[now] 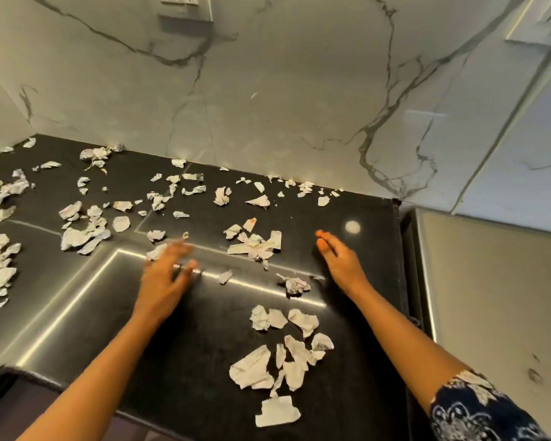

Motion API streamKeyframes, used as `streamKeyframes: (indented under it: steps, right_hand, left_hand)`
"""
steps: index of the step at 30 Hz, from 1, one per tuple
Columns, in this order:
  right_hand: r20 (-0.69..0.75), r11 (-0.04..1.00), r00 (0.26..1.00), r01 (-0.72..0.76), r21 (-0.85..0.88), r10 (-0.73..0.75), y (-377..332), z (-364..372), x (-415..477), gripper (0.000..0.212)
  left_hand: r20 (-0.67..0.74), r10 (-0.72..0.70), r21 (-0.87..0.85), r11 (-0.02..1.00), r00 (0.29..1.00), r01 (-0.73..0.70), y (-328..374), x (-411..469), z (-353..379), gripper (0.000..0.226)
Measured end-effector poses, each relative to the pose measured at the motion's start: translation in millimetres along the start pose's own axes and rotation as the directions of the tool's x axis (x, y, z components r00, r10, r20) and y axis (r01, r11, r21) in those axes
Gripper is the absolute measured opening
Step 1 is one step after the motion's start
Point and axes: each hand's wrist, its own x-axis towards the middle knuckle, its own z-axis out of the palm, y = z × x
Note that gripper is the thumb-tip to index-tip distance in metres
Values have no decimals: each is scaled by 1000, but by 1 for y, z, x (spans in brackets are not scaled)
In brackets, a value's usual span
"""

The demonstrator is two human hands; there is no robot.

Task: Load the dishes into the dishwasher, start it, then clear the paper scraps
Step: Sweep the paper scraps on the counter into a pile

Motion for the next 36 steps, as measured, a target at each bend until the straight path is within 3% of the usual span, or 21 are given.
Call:
streamKeyframes:
  steps: [2,4,6,8,10,12,13,15,16,17,19,20,21,23,25,27,30,32,34,36]
  right_hand:
    - [-58,964,998,-53,-260,39,11,-7,38,50]
    - [-22,888,997,-79,-452,78,12,3,72,59]
    - [63,824,996,-16,-566,63,2,25,92,62]
    - [228,760,973,168,-628,-26,-14,51,92,64]
    - [404,679,911,353,-644,-90,-28,71,76,69]
    - [496,716,860,420,-558,-117,-33,75,56,70]
    - [483,811,863,384,-442,-145,-32,70,49,66]
    - [319,971,936,198,-133,-148,-30,52,43,51]
    - [162,991,979,132,-33,-125,-26,40,48,45]
    - [-8,996,996,89,-16,-90,-19,29,59,43]
    - [-230,995,973,-37,-95,14,-5,10,91,46]
    - [-268,983,962,-104,-154,59,1,4,109,50]
    - [-272,959,958,-161,-231,95,6,0,126,55]
    - [-232,883,966,-203,-422,111,12,-1,154,62]
    - [-146,822,986,-153,-548,85,11,5,169,65]
    - [-11,788,999,-34,-615,34,5,16,169,65]
    - [231,861,968,198,-468,-98,-3,28,154,53]
    - [104,944,980,192,-269,-170,-2,27,146,48]
    - [-230,983,969,49,-179,-90,6,16,146,42]
    - [-456,972,889,-142,-185,43,17,0,153,38]
  left_hand:
    - [-157,-309,89,941,938,325,-26,23,-10,56]
    - [-110,-468,214,850,877,481,-38,47,-11,60]
    - [5,-383,314,878,924,362,-34,68,2,60]
    - [171,-226,300,939,959,168,-15,78,20,63]
    - [337,-77,255,967,938,-12,6,79,33,77]
    - [472,73,125,981,879,-148,23,67,36,96]
    - [528,153,28,980,835,-197,28,59,36,94]
    - [583,257,-159,966,771,-202,31,52,29,78]
    - [558,259,-205,964,788,-172,28,55,27,75]
    - [477,221,-191,971,851,-145,22,62,26,76]
    - [180,51,33,998,982,-57,1,90,26,71]
    - [42,-68,153,986,997,60,-10,107,25,68]
    - [-43,-200,212,955,979,205,-20,123,23,65]
    - [-46,-397,259,881,916,395,-29,146,23,64]
    - [49,-372,374,867,927,328,-28,159,31,65]
    - [184,-219,391,911,958,133,-18,162,43,68]
    - [443,86,219,955,892,-201,9,152,55,85]
    - [457,219,72,957,862,-281,16,144,60,87]
    - [275,183,-20,983,944,-184,12,147,61,69]
    - [23,44,23,999,999,-44,-1,160,58,55]
